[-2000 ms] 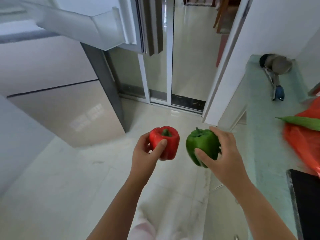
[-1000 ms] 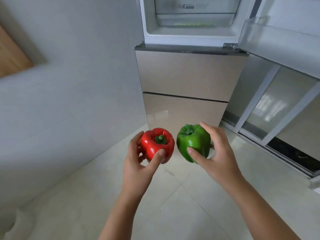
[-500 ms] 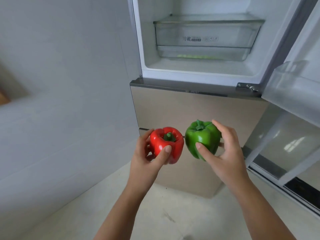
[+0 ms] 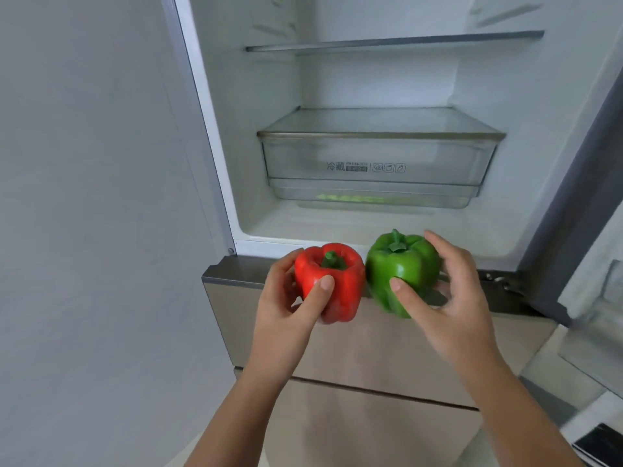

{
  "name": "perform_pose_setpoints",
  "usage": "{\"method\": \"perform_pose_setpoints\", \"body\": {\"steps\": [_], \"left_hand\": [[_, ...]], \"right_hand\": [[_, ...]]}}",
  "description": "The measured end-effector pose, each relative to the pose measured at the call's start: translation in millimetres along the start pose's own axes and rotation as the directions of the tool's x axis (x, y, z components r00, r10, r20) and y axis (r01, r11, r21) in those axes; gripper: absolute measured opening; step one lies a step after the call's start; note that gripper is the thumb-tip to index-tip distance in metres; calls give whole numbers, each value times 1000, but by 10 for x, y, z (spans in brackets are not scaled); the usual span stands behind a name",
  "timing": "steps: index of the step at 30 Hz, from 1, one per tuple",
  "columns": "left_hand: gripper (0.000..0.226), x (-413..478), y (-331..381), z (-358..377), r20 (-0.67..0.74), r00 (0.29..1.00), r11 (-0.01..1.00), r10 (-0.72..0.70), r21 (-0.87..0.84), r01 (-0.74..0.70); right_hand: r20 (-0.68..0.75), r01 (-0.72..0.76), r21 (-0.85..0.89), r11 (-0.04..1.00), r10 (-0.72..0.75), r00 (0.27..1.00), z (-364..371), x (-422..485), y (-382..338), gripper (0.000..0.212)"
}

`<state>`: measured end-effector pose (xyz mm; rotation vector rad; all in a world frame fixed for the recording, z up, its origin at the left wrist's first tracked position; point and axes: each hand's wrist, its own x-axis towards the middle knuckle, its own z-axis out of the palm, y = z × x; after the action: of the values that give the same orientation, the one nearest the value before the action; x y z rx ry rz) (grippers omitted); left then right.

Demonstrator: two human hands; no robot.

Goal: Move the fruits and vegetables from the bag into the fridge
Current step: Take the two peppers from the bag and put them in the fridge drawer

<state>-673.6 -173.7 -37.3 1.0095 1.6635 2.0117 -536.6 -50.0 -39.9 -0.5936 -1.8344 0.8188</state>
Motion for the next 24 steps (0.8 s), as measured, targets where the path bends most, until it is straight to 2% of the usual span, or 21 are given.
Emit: {"method": "perform_pose_setpoints", "body": {"steps": [10,19,24], "left_hand": [[58,1604,95,15,139,971,981,195,-27,-193],[55,2571,173,249,100,937,937,335,70,-342],[60,2894,285,361,51,926,915,373,148,-376]], "right_hand": [[-139,20,-94,995,-33,990,532,1221,76,64],[-192,104,-139,985,-130,973,618,2155,160,62],[-181,139,-45,989,-145,973,655,2561,197,56]]}}
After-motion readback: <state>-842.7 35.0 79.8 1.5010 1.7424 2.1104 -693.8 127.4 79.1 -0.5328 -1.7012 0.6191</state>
